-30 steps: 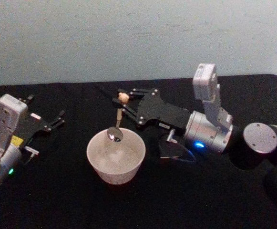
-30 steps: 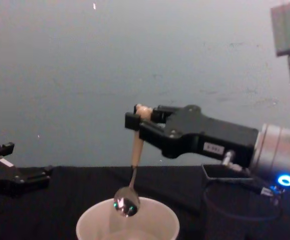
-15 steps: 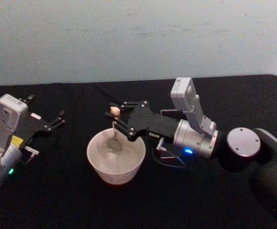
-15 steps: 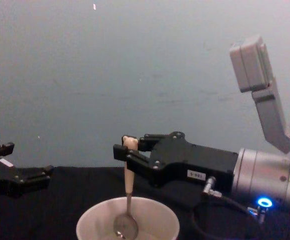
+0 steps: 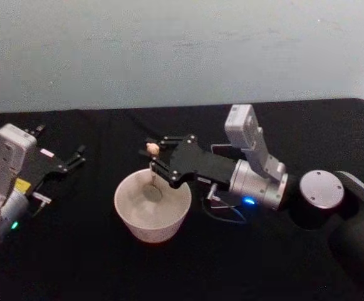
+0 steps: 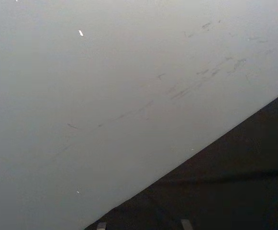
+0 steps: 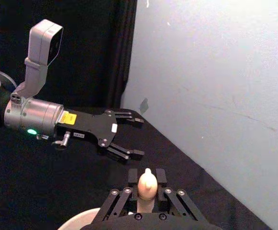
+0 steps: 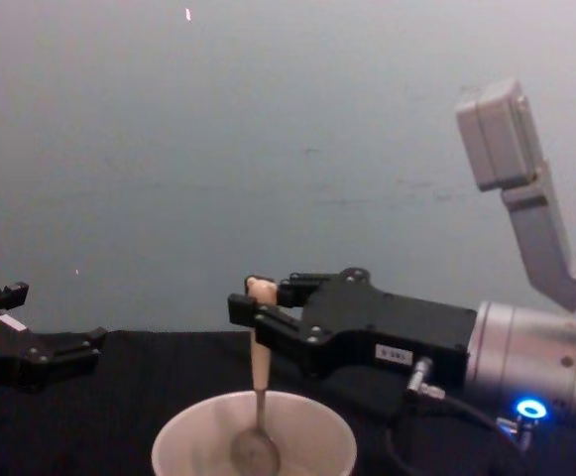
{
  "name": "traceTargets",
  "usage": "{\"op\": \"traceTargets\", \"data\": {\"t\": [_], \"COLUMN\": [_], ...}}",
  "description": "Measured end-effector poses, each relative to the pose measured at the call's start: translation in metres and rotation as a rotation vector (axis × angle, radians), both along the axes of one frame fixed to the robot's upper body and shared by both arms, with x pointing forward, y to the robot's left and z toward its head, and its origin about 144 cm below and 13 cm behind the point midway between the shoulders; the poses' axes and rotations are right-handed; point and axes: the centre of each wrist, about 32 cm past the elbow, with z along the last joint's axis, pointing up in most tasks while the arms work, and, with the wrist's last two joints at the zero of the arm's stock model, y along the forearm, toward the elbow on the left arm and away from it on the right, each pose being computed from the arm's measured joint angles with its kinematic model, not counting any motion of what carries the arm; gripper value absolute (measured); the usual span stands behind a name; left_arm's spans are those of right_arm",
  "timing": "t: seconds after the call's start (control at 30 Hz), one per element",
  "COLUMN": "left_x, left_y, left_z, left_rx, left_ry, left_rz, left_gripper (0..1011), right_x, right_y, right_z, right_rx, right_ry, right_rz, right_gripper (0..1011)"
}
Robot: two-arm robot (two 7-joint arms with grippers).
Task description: Pick up the stirring spoon with one hand, stir inside the cup, then place it back in its original position.
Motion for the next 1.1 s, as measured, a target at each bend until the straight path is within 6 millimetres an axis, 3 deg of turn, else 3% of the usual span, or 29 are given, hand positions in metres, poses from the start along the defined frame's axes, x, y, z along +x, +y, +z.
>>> {"op": "traceTargets", "data": {"t": [0.67,1.1], "left_x": [0.000,0.000], "left_y": [0.000,0.000], "left_z": [0.000,0.000], "left_rx": [0.000,0.000], "left_ry": [0.000,0.000], "left_rz": [0.000,0.000], "left_gripper": [1001,1001], "right_x": [-0.026,-0.038], "right_y": [-0.029,-0.011], "right_z": [0.006,0.005], "right_rx": [0.005,0.023], "right_ry": [0.020,0.047], "right_rz": [0.027,0.102], "right_gripper": [213,214]}}
